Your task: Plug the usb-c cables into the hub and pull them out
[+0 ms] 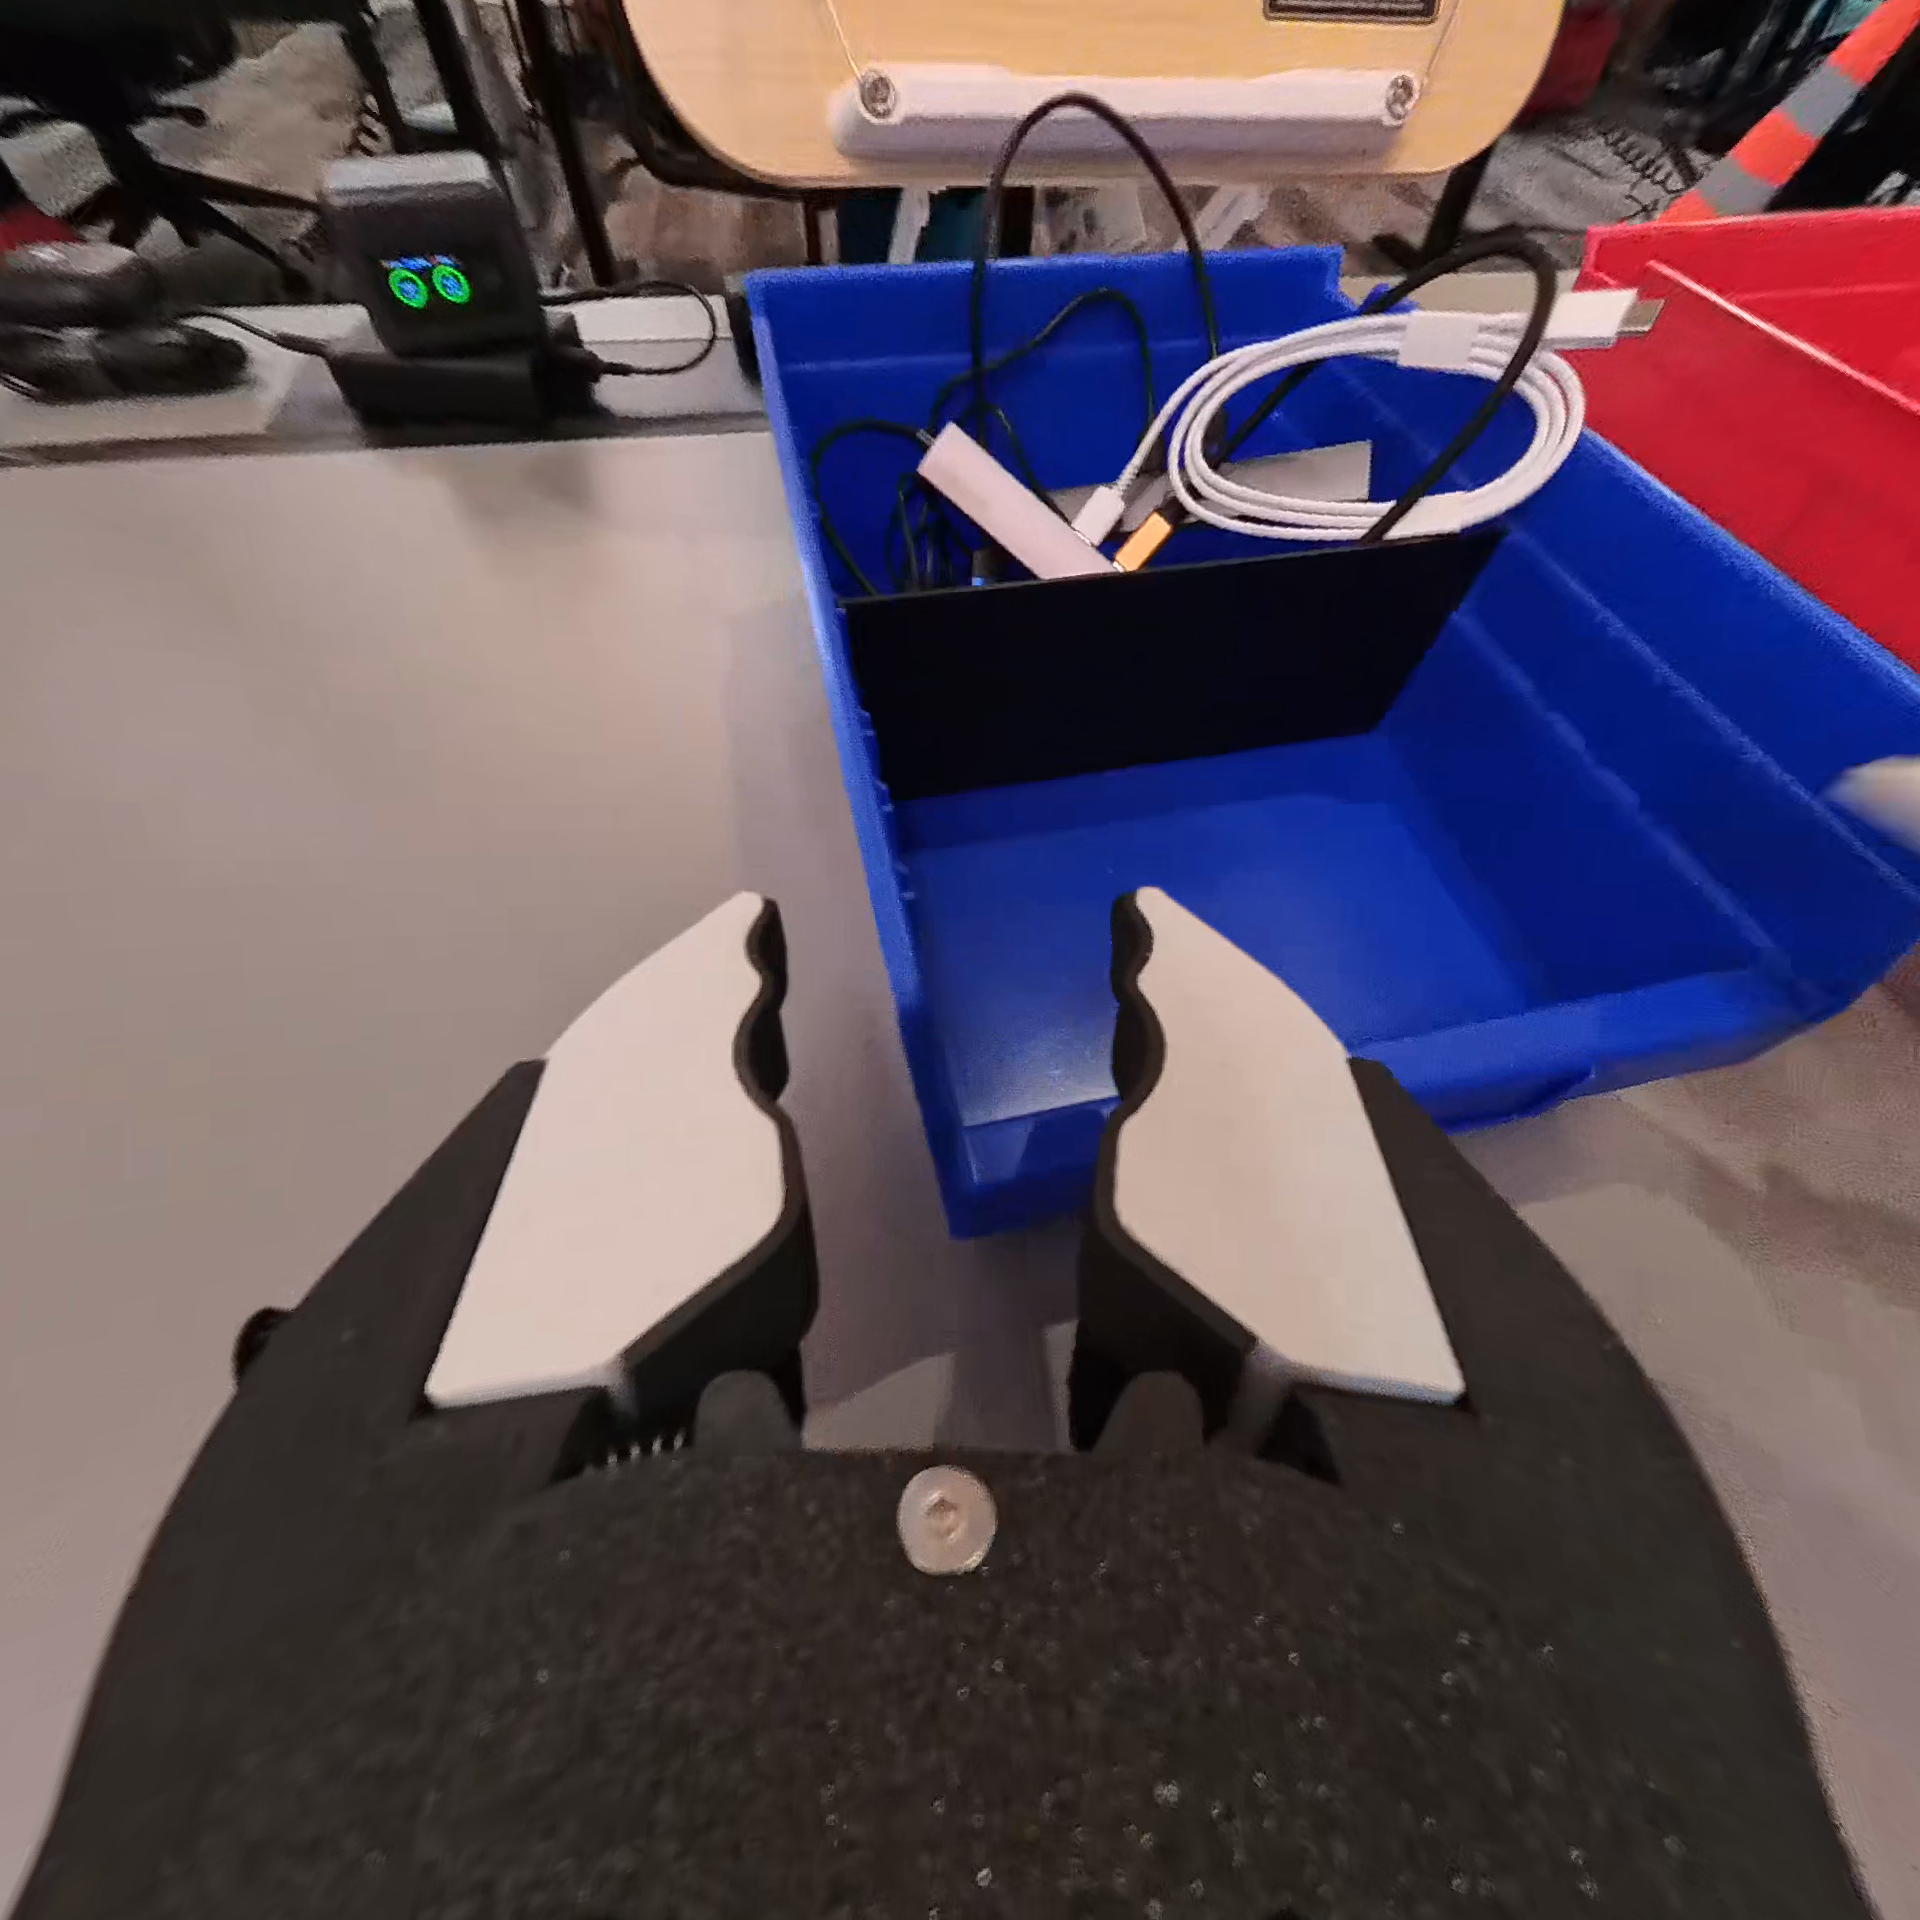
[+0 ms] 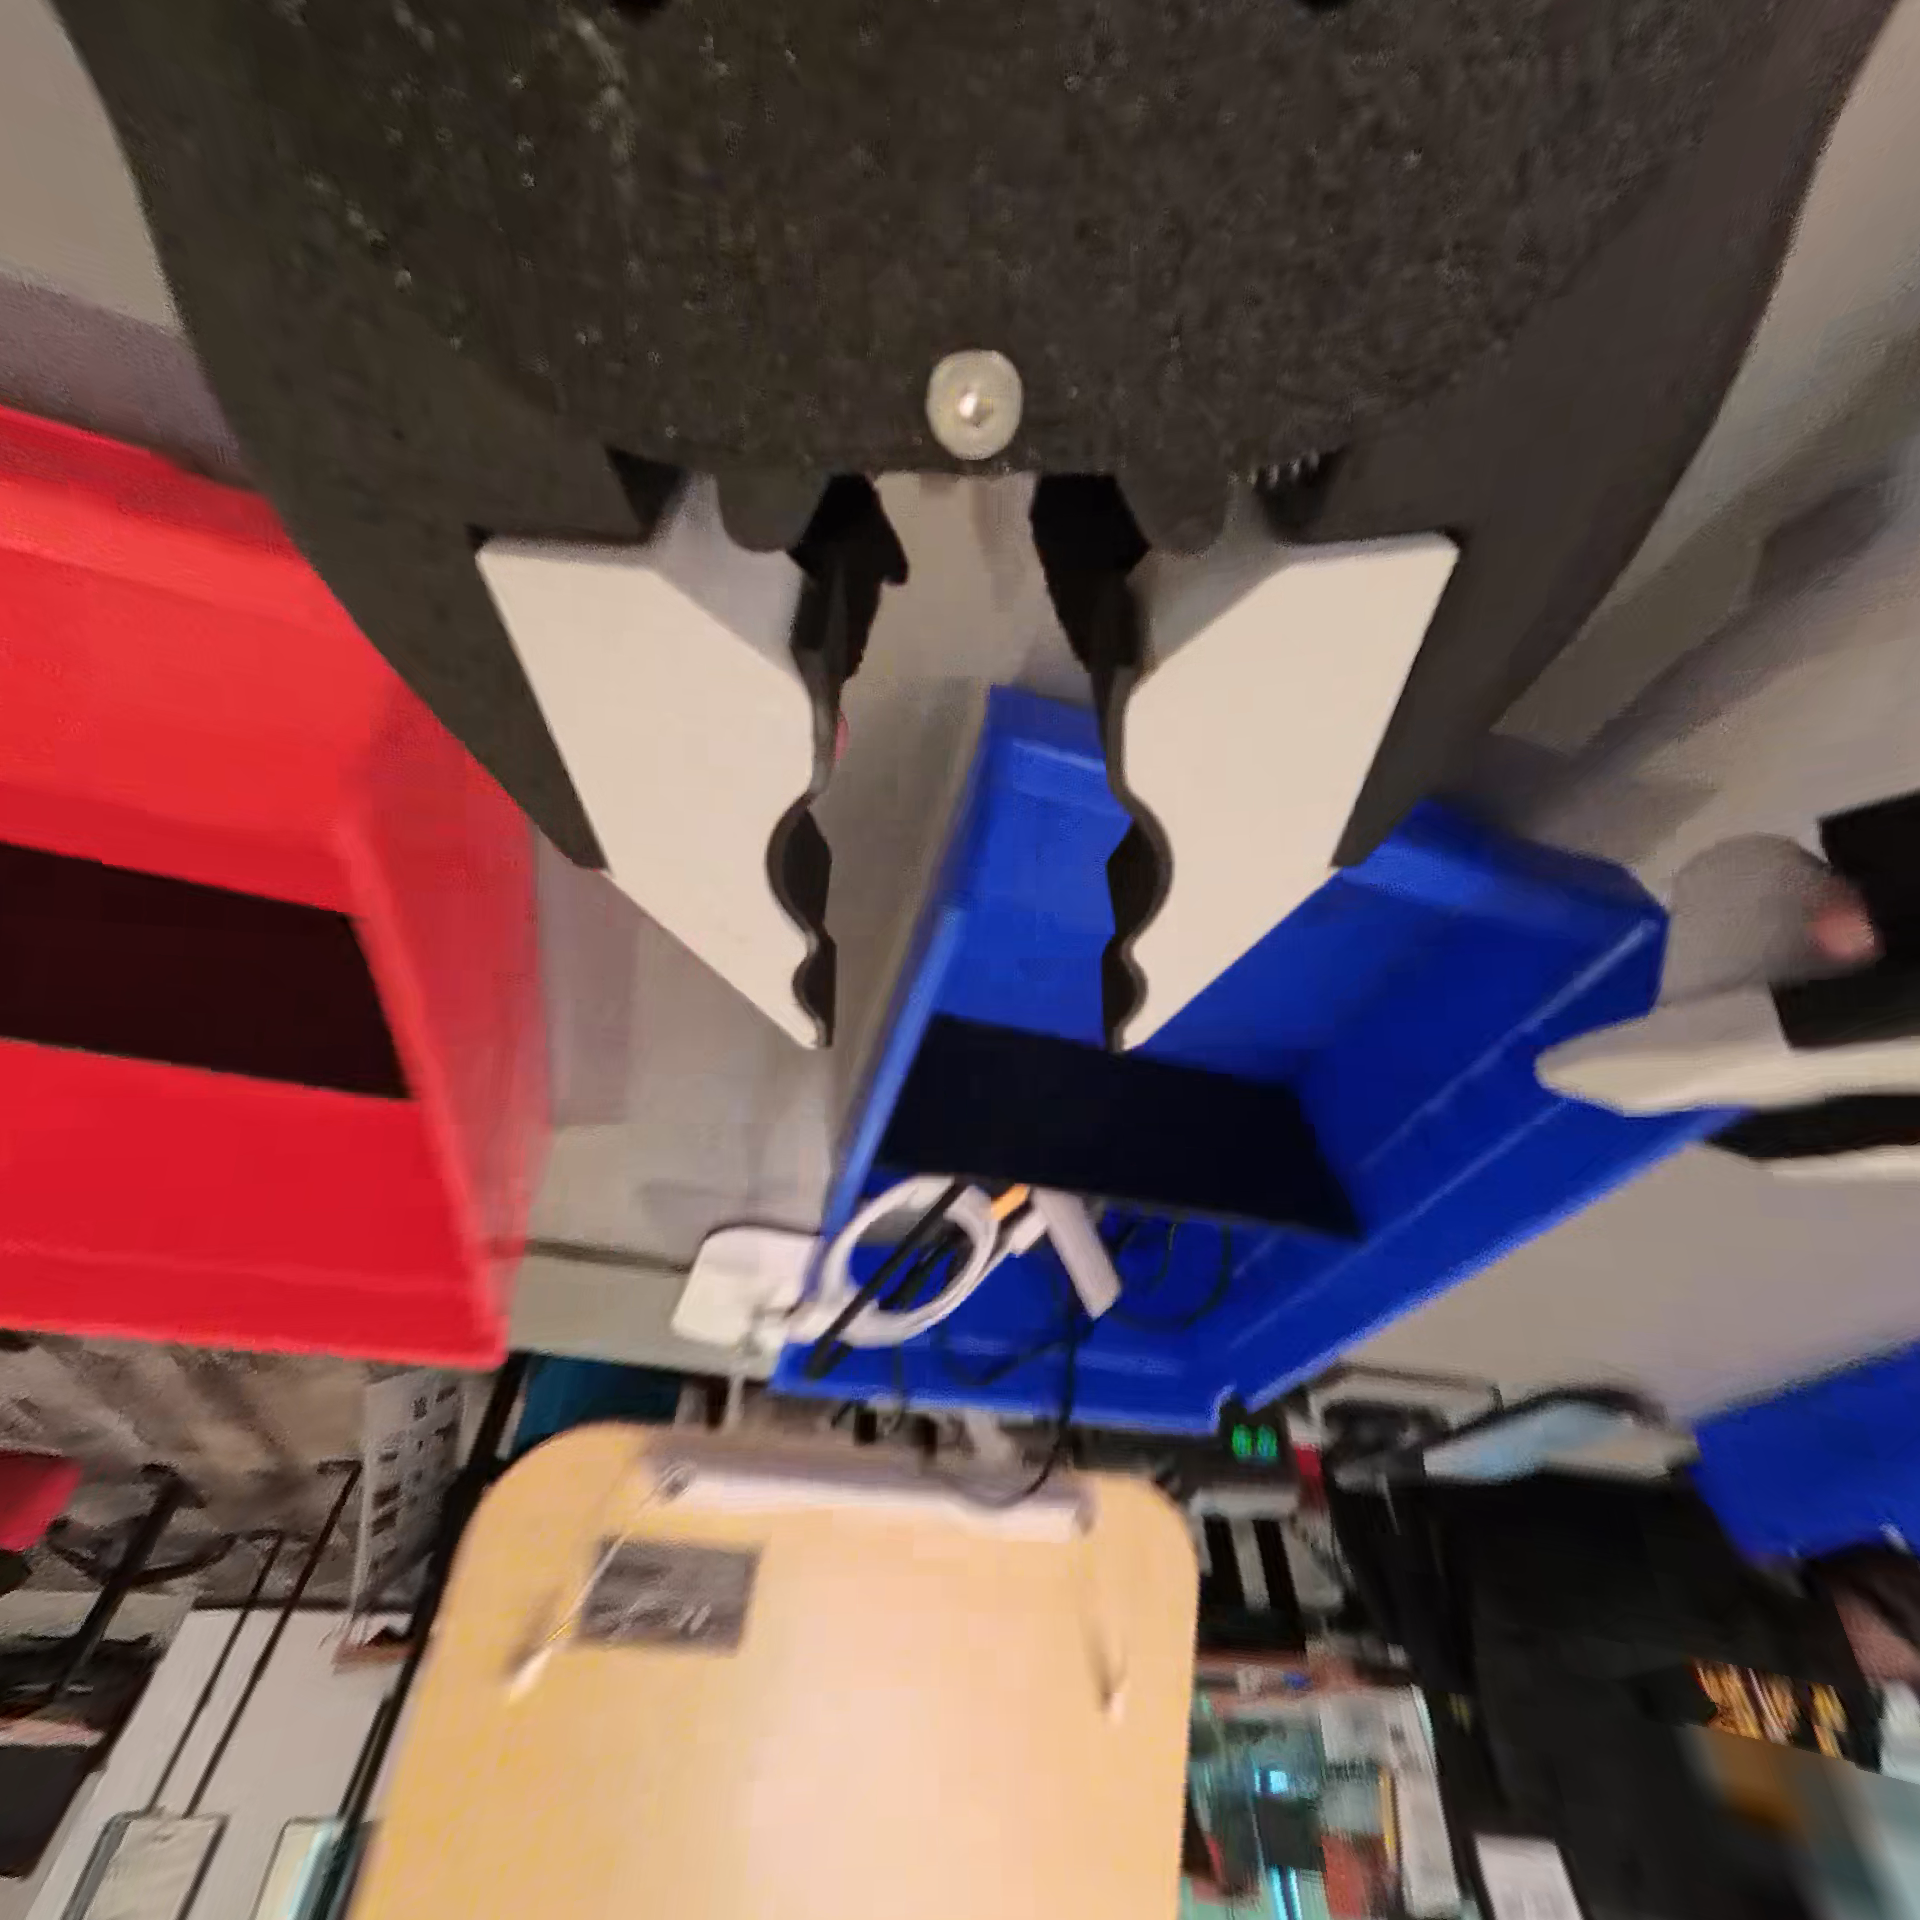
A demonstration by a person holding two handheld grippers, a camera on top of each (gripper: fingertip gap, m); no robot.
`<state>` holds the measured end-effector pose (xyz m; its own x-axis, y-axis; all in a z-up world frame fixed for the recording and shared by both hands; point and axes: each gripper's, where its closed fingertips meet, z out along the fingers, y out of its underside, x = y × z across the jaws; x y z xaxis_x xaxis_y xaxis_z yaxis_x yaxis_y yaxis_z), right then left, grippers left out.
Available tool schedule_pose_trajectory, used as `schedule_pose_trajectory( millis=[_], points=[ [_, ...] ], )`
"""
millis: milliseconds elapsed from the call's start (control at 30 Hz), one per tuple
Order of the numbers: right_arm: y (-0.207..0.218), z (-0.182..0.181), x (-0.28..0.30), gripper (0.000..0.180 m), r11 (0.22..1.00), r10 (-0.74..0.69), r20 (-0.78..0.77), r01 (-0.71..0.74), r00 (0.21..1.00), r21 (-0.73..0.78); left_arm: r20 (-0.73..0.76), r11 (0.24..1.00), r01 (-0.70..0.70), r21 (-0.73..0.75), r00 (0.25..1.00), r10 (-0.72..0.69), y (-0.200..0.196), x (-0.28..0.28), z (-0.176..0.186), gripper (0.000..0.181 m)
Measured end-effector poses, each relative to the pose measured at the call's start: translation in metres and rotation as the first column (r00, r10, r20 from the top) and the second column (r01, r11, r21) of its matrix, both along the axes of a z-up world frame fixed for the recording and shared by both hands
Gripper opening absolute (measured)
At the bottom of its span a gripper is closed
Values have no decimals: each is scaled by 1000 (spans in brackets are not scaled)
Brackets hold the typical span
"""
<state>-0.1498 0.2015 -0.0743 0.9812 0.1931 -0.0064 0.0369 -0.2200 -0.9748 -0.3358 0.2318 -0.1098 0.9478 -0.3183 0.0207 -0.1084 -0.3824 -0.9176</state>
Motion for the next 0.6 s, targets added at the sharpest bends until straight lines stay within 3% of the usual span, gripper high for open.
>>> schedule_pose_trajectory(
  millis=[67,133,200,300,367,600],
  points=[
    [15,-29,-16,55,999,-39,72,41,997,-28,-8,999,18,-28,1000,-18,4,5,-10,52],
    [29,-53,-2,39,981,-166,172,180,971,-73,-36,997,36,-65,999,-38,8,10,-24,35],
    [35,-61,6,24,963,-229,143,245,963,-108,-38,996,38,-82,998,-41,12,13,-31,29],
    [39,-62,9,5,949,-275,94,286,957,-133,-14,995,-28,-100,1000,26,20,-2,-28,4],
    [40,-55,-4,2,957,-251,29,252,968,-143,-20,995,-8,-98,1000,6,25,-13,-25,3],
    [43,-30,-98,2,980,-193,126,197,973,-20,-97,996,-81,-44,992,76,28,-115,-5,3]
  ],
)
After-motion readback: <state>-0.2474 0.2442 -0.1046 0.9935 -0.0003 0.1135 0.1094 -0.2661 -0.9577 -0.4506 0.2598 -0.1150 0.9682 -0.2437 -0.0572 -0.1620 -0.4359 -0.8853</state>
